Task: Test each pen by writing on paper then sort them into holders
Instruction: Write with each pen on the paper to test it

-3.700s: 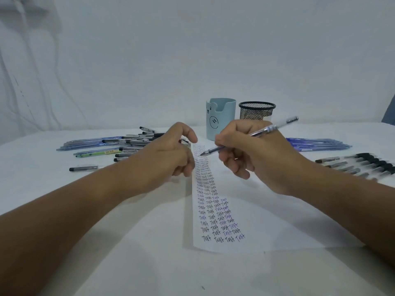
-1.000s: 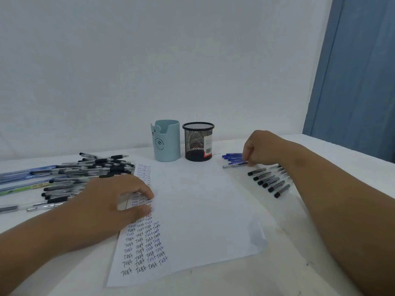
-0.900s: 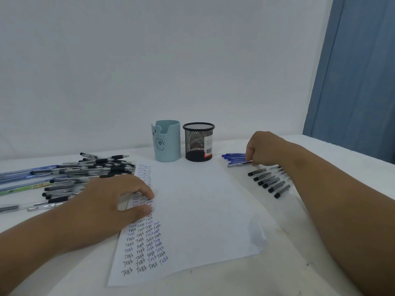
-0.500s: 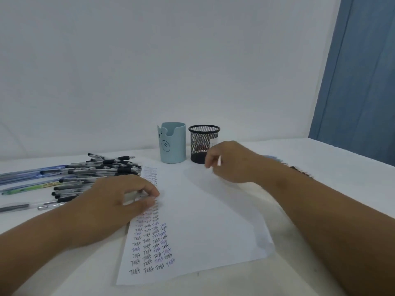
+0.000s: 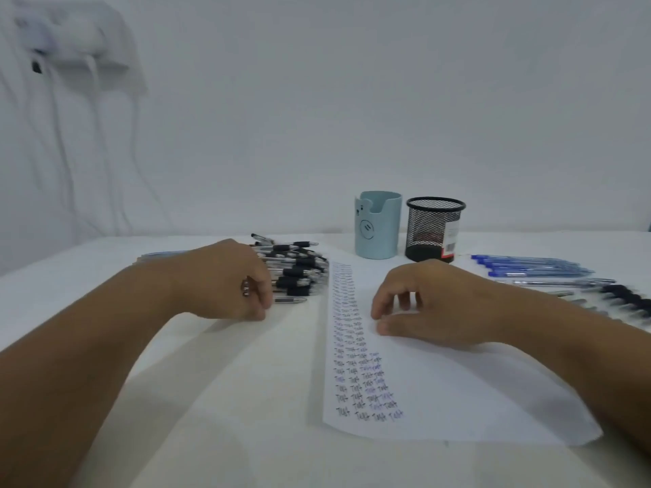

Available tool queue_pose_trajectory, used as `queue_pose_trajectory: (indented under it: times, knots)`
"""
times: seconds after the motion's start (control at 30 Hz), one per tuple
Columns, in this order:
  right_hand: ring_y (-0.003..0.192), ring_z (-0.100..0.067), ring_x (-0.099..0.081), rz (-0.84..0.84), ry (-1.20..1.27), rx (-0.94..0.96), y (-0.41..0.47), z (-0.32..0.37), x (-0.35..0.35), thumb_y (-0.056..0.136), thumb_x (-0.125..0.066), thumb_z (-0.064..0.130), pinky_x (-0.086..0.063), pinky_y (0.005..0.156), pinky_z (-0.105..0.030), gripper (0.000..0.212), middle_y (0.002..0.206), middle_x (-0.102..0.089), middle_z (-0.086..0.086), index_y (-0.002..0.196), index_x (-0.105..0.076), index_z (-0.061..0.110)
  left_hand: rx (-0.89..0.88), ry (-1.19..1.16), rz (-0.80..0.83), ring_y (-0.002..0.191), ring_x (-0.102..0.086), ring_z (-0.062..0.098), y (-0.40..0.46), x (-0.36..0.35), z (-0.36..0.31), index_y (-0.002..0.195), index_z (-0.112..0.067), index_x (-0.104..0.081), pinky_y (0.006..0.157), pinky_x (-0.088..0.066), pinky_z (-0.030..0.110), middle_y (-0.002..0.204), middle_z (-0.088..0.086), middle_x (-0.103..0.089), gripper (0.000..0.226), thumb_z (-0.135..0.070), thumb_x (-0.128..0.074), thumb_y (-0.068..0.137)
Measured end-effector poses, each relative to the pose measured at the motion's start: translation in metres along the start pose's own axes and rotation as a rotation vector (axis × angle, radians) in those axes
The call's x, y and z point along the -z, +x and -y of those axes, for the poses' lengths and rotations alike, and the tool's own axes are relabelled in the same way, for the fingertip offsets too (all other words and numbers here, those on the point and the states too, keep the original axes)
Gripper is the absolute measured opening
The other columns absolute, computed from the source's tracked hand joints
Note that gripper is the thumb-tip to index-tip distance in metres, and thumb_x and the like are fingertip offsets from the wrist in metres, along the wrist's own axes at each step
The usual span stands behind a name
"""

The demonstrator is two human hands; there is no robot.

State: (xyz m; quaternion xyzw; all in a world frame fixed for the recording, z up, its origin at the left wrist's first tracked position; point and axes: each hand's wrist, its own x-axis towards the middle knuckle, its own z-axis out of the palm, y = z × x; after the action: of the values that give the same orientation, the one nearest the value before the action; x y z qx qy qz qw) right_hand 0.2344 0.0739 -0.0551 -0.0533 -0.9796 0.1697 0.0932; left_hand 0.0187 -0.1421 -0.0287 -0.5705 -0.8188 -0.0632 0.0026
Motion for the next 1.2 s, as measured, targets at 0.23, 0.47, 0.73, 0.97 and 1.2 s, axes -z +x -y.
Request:
queue_pose_trajectory:
  times: [0.23,0.47,0.73,0.97,1.2]
  knots:
    - [0.089,-0.002,-0.058,-0.028,0.029,-0.003,0.000,-0.005,-0.002,0.083,-0.075,0.049,-0.043,0.070,-0.014,0.012,0.097,-0.068,0.022,0.091,-0.073,0.041,0.007,-0.159,-0.217,0.066,-0.053,-0.006,0.008,-0.014,0.010,0.082,-0.034,-0.069,0.060,-0.040,0.010,0.075,-0.012,-0.063,0.018,-0.024,-0.084,0.078]
    - [0.089,-0.002,-0.058,-0.022,0.042,-0.004,-0.001,-0.006,-0.003,0.083,-0.076,0.049,-0.044,0.071,-0.014,0.011,0.097,-0.068,0.023,0.091,-0.072,0.042,-0.003,-0.103,-0.214,0.081,-0.055,-0.009,0.012,-0.019,0.014,0.075,-0.033,-0.075,0.065,-0.038,0.006,0.081,-0.013,-0.066,0.011,-0.026,-0.083,0.079]
    - [0.090,-0.002,-0.057,-0.017,0.040,-0.011,-0.001,-0.004,-0.002,0.084,-0.075,0.048,-0.044,0.071,-0.013,0.011,0.097,-0.068,0.021,0.092,-0.072,0.041,0.048,-0.125,-0.307,0.078,-0.053,-0.003,0.017,-0.023,0.014,0.092,-0.032,-0.071,0.065,-0.035,0.011,0.086,-0.015,-0.060,0.027,-0.032,-0.089,0.073]
    - [0.089,-0.002,-0.058,-0.025,0.031,-0.008,0.000,-0.004,-0.003,0.084,-0.075,0.047,-0.043,0.071,-0.013,0.011,0.097,-0.068,0.020,0.091,-0.072,0.040,0.057,-0.131,-0.277,0.081,-0.056,-0.005,0.016,-0.025,0.015,0.070,-0.036,-0.067,0.072,-0.042,0.019,0.085,-0.016,-0.066,0.021,-0.029,-0.086,0.075]
    - [0.089,-0.002,-0.059,-0.028,0.046,-0.010,-0.001,-0.004,-0.002,0.083,-0.075,0.048,-0.046,0.072,-0.015,0.011,0.097,-0.068,0.021,0.091,-0.072,0.041,-0.006,-0.015,-0.198,0.091,-0.054,0.001,0.015,-0.023,0.013,0.072,-0.037,-0.072,0.082,-0.042,0.025,0.092,-0.017,-0.056,0.014,-0.033,-0.079,0.084]
